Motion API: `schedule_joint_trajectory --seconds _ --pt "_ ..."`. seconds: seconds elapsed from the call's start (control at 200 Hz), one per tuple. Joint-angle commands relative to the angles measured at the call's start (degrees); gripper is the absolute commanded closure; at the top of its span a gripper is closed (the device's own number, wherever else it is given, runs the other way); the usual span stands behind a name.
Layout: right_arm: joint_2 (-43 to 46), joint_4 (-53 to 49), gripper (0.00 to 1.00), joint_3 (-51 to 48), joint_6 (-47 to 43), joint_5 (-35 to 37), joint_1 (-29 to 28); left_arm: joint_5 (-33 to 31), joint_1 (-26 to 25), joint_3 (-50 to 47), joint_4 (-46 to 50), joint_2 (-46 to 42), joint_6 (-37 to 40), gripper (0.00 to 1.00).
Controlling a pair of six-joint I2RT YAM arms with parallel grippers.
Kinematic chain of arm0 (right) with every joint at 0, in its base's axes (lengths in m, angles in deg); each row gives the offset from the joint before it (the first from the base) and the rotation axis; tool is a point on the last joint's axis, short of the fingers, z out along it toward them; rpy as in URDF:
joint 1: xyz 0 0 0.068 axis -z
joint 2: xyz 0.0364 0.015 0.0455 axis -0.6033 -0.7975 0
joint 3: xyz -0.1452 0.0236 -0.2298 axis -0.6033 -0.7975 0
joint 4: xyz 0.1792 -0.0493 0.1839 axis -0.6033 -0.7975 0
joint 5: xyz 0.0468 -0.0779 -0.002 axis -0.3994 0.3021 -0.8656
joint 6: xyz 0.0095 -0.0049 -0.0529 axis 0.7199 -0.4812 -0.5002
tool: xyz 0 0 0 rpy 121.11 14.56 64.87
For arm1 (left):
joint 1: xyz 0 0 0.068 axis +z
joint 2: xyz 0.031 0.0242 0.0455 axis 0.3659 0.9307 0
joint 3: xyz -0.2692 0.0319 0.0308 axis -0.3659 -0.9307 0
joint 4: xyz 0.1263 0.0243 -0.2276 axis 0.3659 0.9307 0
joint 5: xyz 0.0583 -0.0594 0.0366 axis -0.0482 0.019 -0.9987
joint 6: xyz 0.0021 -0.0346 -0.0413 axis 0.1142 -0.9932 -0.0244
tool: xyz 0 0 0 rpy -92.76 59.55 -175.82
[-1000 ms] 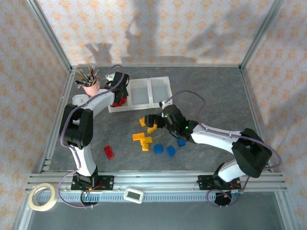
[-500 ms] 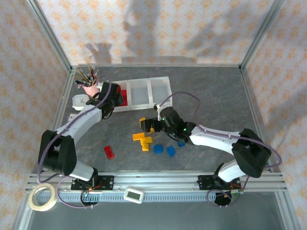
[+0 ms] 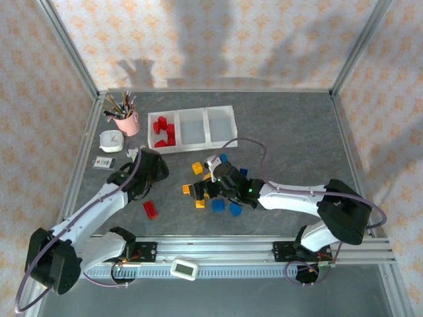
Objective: Sort the legos into containers by color
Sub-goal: Place the lego in the container, then pick up the lego from the bottom-left of the table.
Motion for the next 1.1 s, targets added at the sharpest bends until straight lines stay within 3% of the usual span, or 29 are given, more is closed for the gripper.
schedule_joint_trajectory --seconds 0.0,0.536,1.096 --pt "-0.2 4.0 0.0 -2.4 2.0 0.0 -1.1 -2.8 -2.6 -2.0 4.8 -1.0 -7.8 0.22" --pt "-0.7 7.0 0.0 -5.5 4.6 0.6 -2.2 -8.1 -8.6 -10.3 8.8 -1.0 -21.9 0.23" --pt "-1.5 6.3 0.0 -4.4 4.4 0.8 -2.2 -9.6 -11.7 -9.0 12.4 -0.4 -25.0 0.2"
